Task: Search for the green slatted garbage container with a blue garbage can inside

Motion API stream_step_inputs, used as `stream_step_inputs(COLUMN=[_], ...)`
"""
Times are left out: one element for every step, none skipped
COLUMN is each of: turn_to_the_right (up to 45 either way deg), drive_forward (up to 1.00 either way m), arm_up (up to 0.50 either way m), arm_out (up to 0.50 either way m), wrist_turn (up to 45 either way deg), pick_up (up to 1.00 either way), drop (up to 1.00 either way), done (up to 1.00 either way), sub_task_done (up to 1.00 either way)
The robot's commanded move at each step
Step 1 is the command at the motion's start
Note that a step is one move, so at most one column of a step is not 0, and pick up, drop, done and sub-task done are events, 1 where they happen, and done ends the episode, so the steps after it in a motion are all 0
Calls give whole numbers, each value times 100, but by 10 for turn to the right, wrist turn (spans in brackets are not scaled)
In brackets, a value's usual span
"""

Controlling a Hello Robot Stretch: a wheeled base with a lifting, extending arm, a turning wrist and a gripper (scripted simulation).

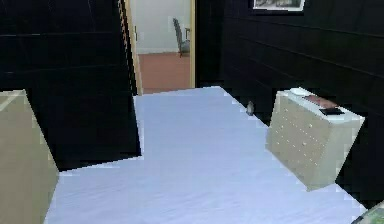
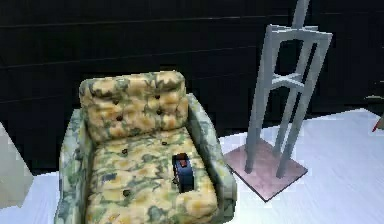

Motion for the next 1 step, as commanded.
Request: stream_step_inputs(turn_to_the_right=[0], drive_forward=[100], arm_up=[0], arm_out=[0], wrist_turn=[0], pick_up=[0], drop=[0], done=[0], sub_task_done=[0])
